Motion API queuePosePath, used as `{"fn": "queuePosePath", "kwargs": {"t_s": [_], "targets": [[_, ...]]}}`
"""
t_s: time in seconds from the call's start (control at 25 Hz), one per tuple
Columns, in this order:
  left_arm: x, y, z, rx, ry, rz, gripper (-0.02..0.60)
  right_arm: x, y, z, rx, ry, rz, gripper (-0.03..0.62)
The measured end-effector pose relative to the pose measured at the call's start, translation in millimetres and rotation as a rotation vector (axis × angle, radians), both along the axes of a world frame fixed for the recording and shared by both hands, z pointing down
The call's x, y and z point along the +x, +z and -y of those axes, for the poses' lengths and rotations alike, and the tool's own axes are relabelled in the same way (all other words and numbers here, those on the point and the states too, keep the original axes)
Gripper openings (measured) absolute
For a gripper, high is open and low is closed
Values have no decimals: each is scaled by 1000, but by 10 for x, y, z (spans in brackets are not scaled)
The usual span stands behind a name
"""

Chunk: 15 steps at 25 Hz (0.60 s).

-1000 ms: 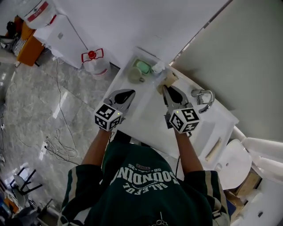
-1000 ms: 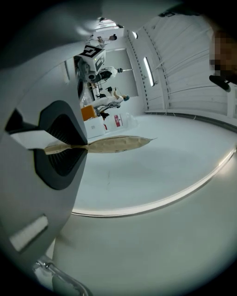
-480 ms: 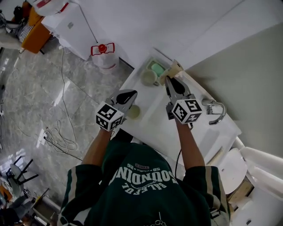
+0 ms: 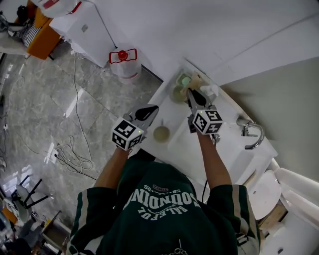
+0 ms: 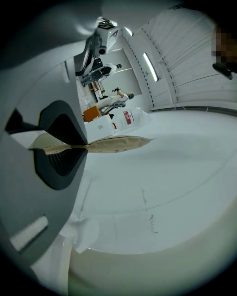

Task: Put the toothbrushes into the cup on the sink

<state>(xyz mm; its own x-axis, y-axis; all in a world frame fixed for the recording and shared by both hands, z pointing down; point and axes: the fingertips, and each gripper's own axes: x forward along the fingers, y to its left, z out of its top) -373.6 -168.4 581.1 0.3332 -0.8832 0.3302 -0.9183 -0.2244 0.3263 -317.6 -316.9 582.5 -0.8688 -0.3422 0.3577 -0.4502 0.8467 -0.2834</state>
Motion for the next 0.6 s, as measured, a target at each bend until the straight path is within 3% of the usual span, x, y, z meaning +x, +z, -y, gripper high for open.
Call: {"fn": "queuePosePath", "kwargs": {"t_s": [0.28,0.6], "targets": [[-58,53,68,-6,36,-14,51,-76,417,-100,-64,4,-121,34],[-30,19,143,12,60,-18,51,-40,740,-256,-117,-68,-263,41]]}}
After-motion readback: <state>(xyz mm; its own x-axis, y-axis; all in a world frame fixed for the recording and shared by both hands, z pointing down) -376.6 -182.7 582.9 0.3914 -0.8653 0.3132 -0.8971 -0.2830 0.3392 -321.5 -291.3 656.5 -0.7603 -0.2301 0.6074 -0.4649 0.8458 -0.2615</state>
